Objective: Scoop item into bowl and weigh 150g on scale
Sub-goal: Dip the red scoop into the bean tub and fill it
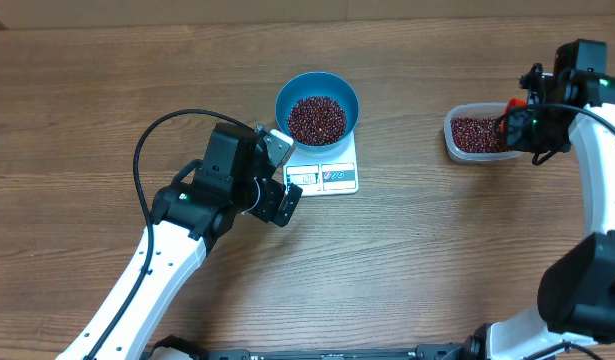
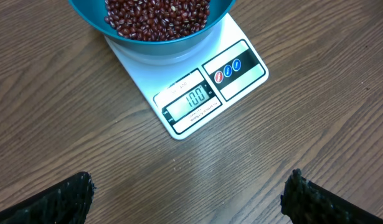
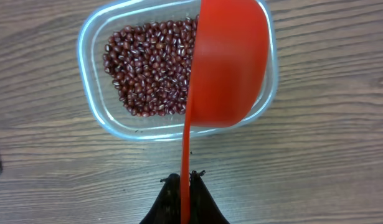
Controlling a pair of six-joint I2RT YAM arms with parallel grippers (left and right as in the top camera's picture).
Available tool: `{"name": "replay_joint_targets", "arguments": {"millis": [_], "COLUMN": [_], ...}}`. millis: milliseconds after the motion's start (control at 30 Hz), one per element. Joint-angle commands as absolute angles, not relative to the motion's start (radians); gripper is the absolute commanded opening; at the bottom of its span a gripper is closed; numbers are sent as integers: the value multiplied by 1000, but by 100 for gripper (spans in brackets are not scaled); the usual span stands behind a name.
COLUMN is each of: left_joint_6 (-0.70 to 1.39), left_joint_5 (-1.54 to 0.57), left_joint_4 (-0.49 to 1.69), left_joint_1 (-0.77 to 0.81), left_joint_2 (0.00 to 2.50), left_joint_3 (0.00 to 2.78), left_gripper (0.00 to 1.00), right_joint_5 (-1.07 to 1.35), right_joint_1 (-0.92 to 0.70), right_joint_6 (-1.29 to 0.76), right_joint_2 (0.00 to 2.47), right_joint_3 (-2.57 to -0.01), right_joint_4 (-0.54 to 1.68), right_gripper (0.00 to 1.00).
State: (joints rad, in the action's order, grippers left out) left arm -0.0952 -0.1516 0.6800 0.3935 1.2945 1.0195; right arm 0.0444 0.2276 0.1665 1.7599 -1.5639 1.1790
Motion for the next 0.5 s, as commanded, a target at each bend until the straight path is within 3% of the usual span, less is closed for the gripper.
{"name": "replay_joint_targets", "arguments": {"millis": [0,467], "left_joint_6": [-89,-89], "left_joint_5": [-146,-146], "left_joint_4": [676,676], "left_joint_1": [400,400], "left_joint_2": [1302,1302], "left_joint_3": [1016,1016], "left_gripper": [100,100], "right_joint_5": [39,33], "right_joint_1": [231,231], "right_joint_6": [193,207], "right_joint_2": [1826,1966], "right_joint_3": [-1559,-1559], "right_joint_4": [1155,1154], "right_gripper": [4,4]}}
